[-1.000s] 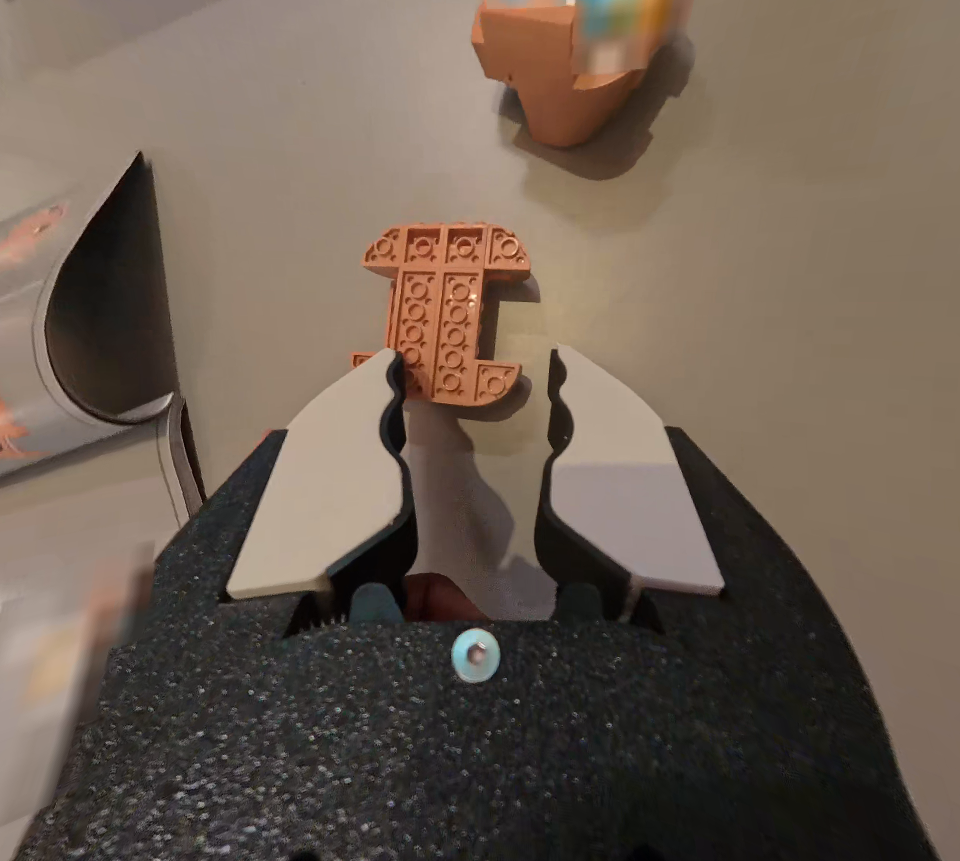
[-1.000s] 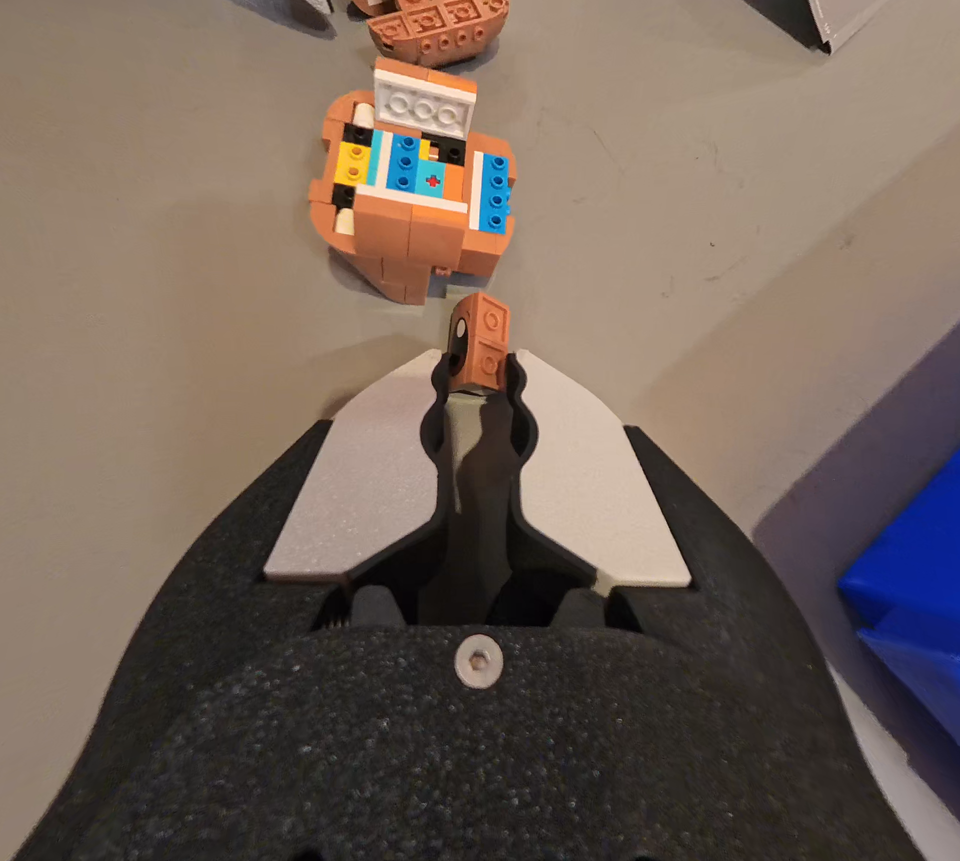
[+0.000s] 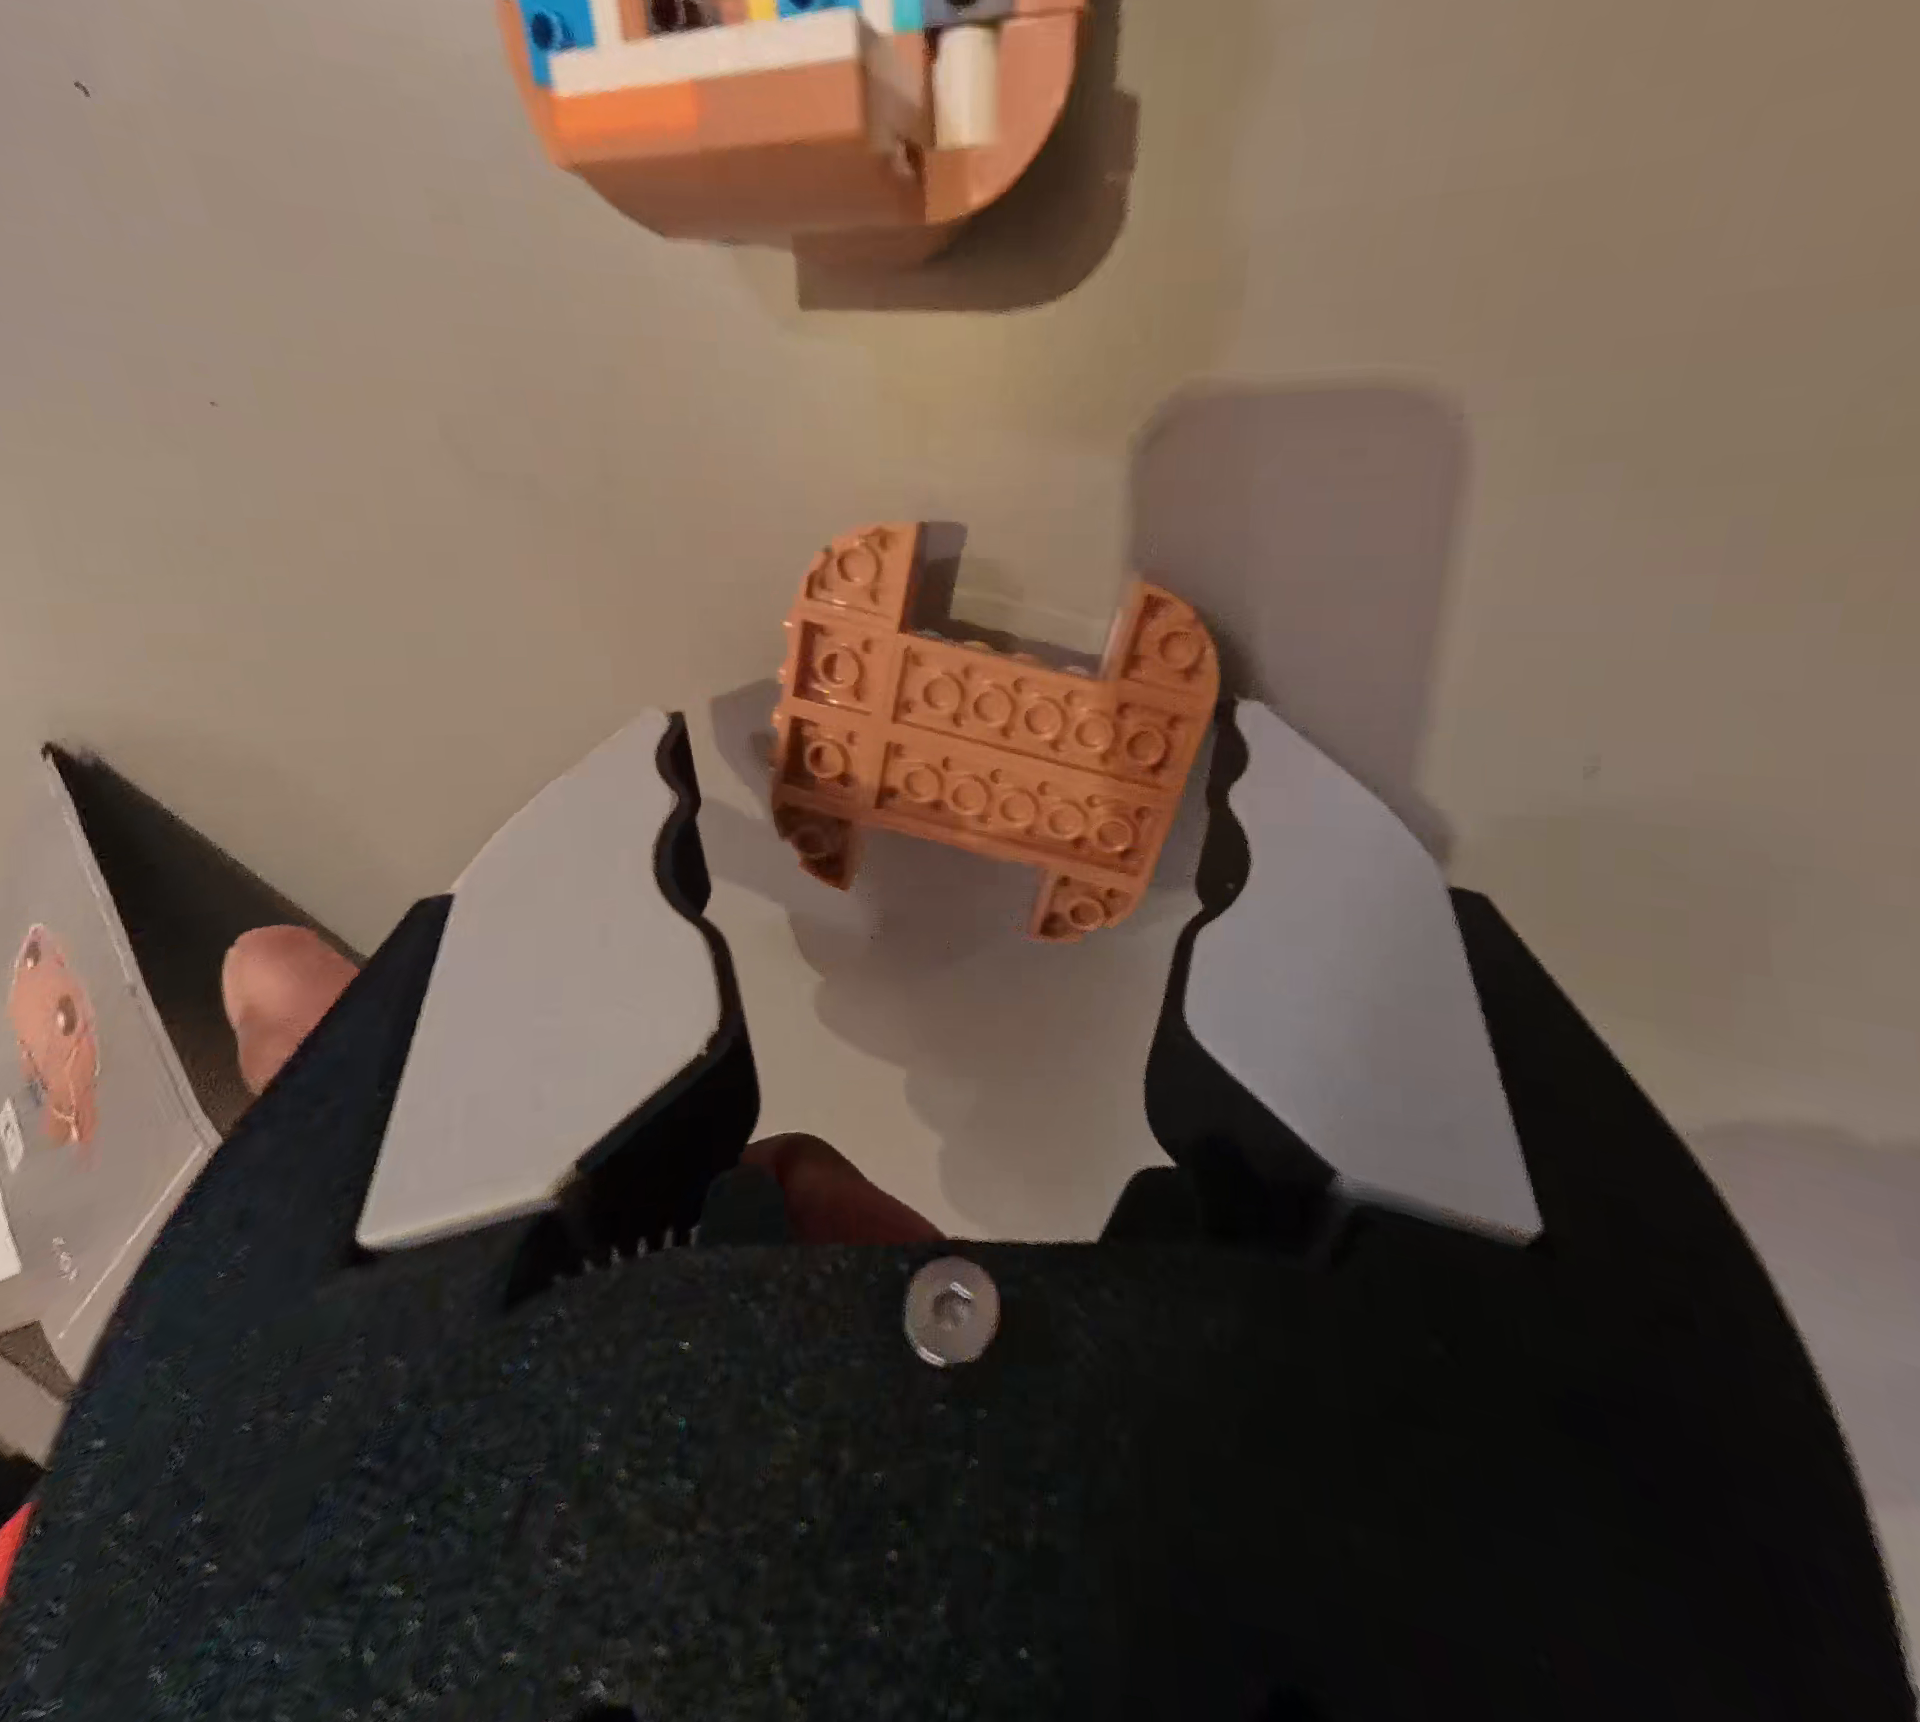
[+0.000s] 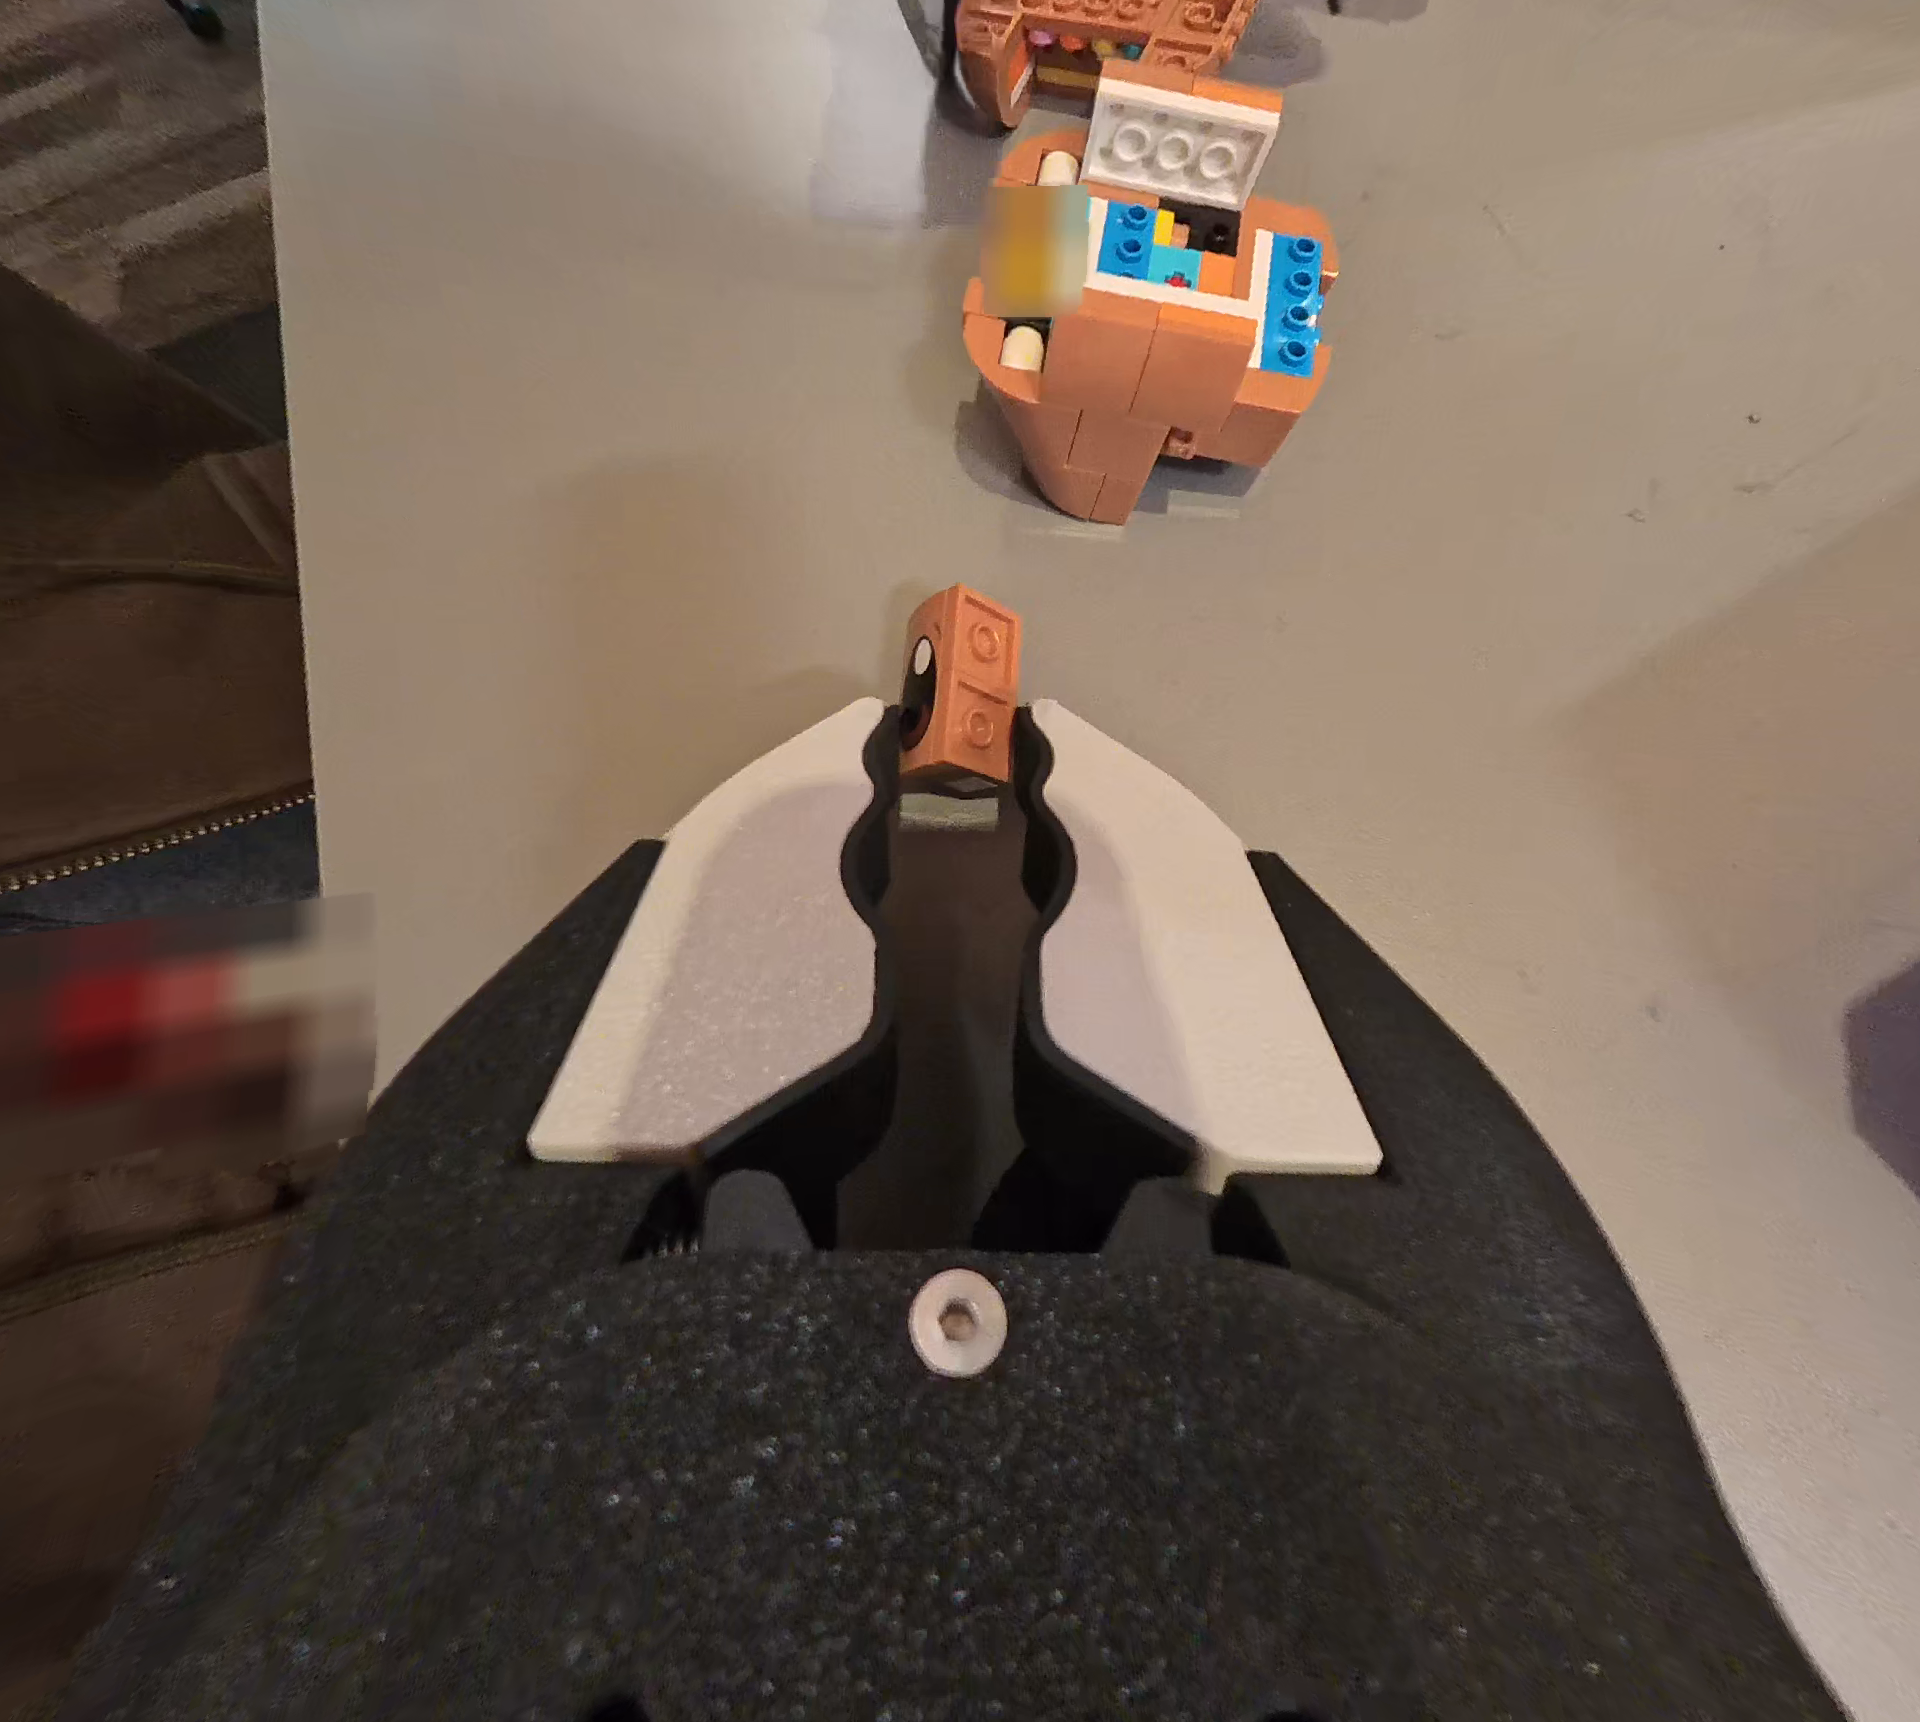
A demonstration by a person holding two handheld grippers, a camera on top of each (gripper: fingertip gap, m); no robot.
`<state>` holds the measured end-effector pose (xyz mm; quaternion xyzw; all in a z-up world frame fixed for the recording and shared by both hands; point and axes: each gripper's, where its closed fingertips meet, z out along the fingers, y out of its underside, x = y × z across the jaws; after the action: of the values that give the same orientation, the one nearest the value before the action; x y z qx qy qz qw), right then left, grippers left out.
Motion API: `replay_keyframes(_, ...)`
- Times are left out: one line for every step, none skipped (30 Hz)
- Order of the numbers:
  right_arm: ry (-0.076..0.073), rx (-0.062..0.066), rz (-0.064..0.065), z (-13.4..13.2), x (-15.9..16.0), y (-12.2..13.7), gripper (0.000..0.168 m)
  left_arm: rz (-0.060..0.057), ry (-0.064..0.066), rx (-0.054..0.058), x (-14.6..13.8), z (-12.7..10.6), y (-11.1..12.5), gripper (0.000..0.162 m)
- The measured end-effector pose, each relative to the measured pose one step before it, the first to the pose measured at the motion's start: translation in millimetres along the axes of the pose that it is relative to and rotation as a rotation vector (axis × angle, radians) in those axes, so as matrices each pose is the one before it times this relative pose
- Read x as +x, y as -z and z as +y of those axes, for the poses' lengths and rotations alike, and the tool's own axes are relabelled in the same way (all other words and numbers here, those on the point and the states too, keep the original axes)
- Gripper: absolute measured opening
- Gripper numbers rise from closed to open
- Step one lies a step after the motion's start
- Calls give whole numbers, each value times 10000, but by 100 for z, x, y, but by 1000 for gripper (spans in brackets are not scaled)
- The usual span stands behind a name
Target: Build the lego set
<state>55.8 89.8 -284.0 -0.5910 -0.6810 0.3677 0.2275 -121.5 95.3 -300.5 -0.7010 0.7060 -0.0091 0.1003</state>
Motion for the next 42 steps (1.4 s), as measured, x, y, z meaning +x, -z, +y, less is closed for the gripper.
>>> replay_keyframes(-45,33,-23,-16,24,43,21,181,-50,49,-45,13,-74,92)
replay_keyframes(-40,19,-29,-11,4,34,21,322,70,66,272,39,-62,86)
replay_keyframes(-32,4,-37,-3,-3,14,21,286,214,110,296,-5,-75,81)
replay_keyframes(-17,-6,-41,-5,-23,-1,21,-14,145,235,-6,-92,-18,81)
replay_keyframes(0,-12,-41,3,-29,-1,21,-43,76,258,82,-27,11,80)
replay_keyframes(7,-16,-46,2,-49,-11,21,-42,178,302,157,-24,15,80)
replay_keyframes(-10,-29,-66,20,-64,-10,21,8,296,346,292,-59,36,80)
replay_keyframes(-47,-36,-136,10,-175,-25,21,75,379,411,470,-133,49,80)
replay_keyframes(-51,-17,-205,-17,-281,-26,21,34,342,518,509,-213,22,80)
replay_keyframes(-15,-5,-182,-40,-264,-40,21,-34,246,608,508,-268,8,80)
replay_keyframes(6,-36,-138,16,-211,-54,21,-82,212,701,480,-388,37,80)
replay_keyframes(39,-69,-100,54,-144,-72,21,-123,211,763,440,-536,99,80)
replay_keyframes(55,-78,-63,59,-71,-70,21,-151,193,816,392,-688,175,80)
replay_keyframes(25,-66,-64,16,-50,-80,21,-210,146,822,304,-821,188,79)
replay_keyframes(25,-38,-70,-35,-27,-90,21,-270,92,867,208,-979,193,79)
replay_keyframes(56,2,-80,-110,-34,-102,21,-307,64,911,133,-1126,152,79)
replay_keyframes(73,27,-96,-166,-65,-108,21,-301,19,821,126,-1062,51,79)
replay_keyframes(90,48,-106,-215,-75,-121,21,-346,-56,686,61,-947,-24,80)
replay_keyframes(116,75,-105,-245,-80,-129,20,-344,-95,605,64,-815,-82,80)
replay_keyframes(116,102,-100,-282,-70,-102,19,-251,-73,496,170,-635,-144,79)
replay_keyframes(111,120,-92,-285,-53,-88,19,-252,-70,392,138,-483,-195,79)
replay_keyframes(117,125,-99,-261,-66,-54,19,-262,-94,353,108,-402,-204,79)
replay_keyframes(125,147,-133,-263,-133,-10,19,-200,-59,361,167,-384,-174,79)
replay_keyframes(107,131,-175,-207,-182,24,18,-214,-41,315,104,-374,-134,79)
replay_keyframes(34,83,-152,-120,-110,19,17,-325,-90,214,-93,-357,-50,79)
replay_keyframes(-67,21,-97,-36,28,13,17,-246,-50,272,2,-418,-10,79)
replay_keyframes(-120,-20,-41,10,101,14,17,-196,-2,238,46,-375,-14,79)
replay_keyframes(-110,-43,77,25,209,26,17,-128,-40,109,150,-194,-56,79)
replay_keyframes(-14,-88,258,92,330,18,20,-76,-127,-22,229,-16,-98,79)
replay_keyframes(71,-140,338,208,351,24,22,-77,-155,-47,192,31,-104,79)
replay_keyframes(53,-141,253,275,209,44,26,-56,-124,-33,167,16,-91,79)
replay_keyframes(-34,-78,144,239,75,79,29,-23,-77,-20,151,-2,-90,79)
replay_keyframes(-111,12,123,133,49,144,30,12,-56,-16,158,-16,-90,79)
replay_keyframes(-122,61,162,76,97,218,31,51,-42,-24,170,6,-84,79)
replay_keyframes(-71,24,167,118,80,222,31,60,-33,-27,155,19,-69,79)
replay_keyframes(4,-19,160,187,71,206,31,51,-26,-43,112,48,-60,79)
replay_keyframes(47,-43,152,222,78,176,31,26,-22,-57,53,72,-59,79)
replay_keyframes(64,-66,122,223,85,133,31,41,-17,-44,73,59,-47,79)
replay_keyframes(87,-77,89,204,77,53,30,12,-26,-43,44,62,-52,79)
replay_keyframes(125,-85,44,165,55,-32,30,-18,-42,-47,37,65,-57,79)
replay_keyframes(146,-96,-11,118,-13,-115,30,-30,-52,-60,24,76,-64,79)
replay_keyframes(112,-114,-41,80,-45,-151,30,-25,-60,-66,42,86,-63,79)
